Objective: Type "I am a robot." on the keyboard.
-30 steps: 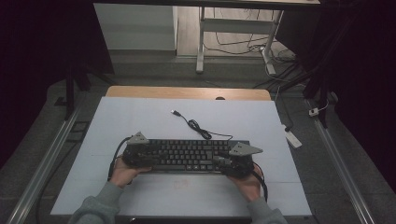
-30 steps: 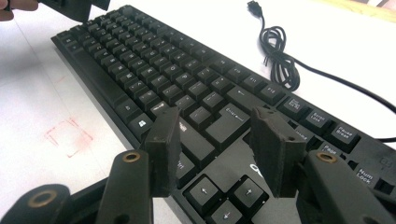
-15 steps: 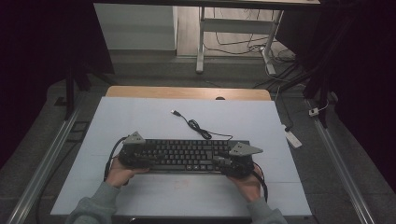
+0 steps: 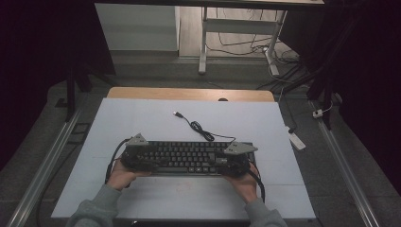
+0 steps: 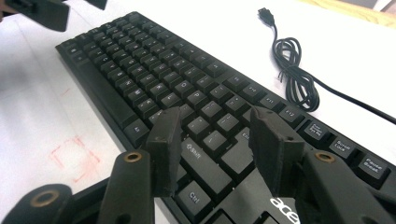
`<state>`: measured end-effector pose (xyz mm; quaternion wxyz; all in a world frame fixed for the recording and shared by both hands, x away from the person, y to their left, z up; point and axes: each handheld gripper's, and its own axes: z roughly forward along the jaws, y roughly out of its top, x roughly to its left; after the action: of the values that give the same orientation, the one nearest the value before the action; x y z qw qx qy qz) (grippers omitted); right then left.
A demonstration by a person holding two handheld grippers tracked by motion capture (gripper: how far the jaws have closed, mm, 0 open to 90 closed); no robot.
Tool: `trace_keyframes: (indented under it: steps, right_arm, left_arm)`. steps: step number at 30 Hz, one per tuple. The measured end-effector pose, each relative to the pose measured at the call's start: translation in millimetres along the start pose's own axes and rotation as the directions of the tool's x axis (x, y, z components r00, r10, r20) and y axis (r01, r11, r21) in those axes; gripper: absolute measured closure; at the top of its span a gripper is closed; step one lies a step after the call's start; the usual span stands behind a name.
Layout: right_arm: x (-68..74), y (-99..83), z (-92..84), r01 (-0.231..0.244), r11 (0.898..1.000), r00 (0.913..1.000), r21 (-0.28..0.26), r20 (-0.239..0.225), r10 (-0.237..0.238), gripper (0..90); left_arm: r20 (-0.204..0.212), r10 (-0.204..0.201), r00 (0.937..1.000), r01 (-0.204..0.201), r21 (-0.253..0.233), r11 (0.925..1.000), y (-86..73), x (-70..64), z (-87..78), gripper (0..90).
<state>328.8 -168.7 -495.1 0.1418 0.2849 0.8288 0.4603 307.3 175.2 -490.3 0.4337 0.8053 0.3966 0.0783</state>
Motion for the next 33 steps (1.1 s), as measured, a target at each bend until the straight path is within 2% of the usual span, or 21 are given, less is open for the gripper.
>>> trace_keyframes:
  steps: [5,9,12,15,28,33]
  right_arm:
    - [4.4,5.2,5.4,-0.008,1.000,0.9998,0.023,0.017,0.008,61.3]
    - [5.2,10.1,14.5,-0.015,0.998,0.9999,0.060,-0.006,0.015,79.5]
    - [7.0,15.9,21.9,-0.003,0.997,0.9995,0.081,-0.031,0.005,89.1]
    - [11.5,21.8,29.6,0.014,0.996,0.9992,0.093,-0.038,-0.011,89.5]
    - [16.0,36.5,60.5,0.021,0.989,0.9992,0.144,-0.036,-0.016,89.3]
    - [16.6,40.3,71.0,0.024,0.988,0.9993,0.156,-0.034,-0.019,89.2]
  left_arm:
    - [-0.001,0.006,1.0000,-0.006,-0.015,0.9999,2.5,-1.1,-2.6,24.2]
    - [-0.001,0.011,0.9999,-0.011,0.000,0.9999,2.0,-1.6,-0.9,24.2]
    - [-0.008,0.005,1.0000,-0.005,0.008,1.0000,1.2,-0.8,-0.2,24.4]
    - [-0.011,0.007,0.9999,-0.007,0.010,0.9999,1.6,-0.7,0.4,24.6]
    - [-0.018,0.013,0.9997,-0.013,0.031,0.9994,-0.6,-2.4,3.3,24.7]
    - [-0.012,0.014,0.9998,-0.014,0.019,0.9997,-0.6,-3.6,2.6,24.6]
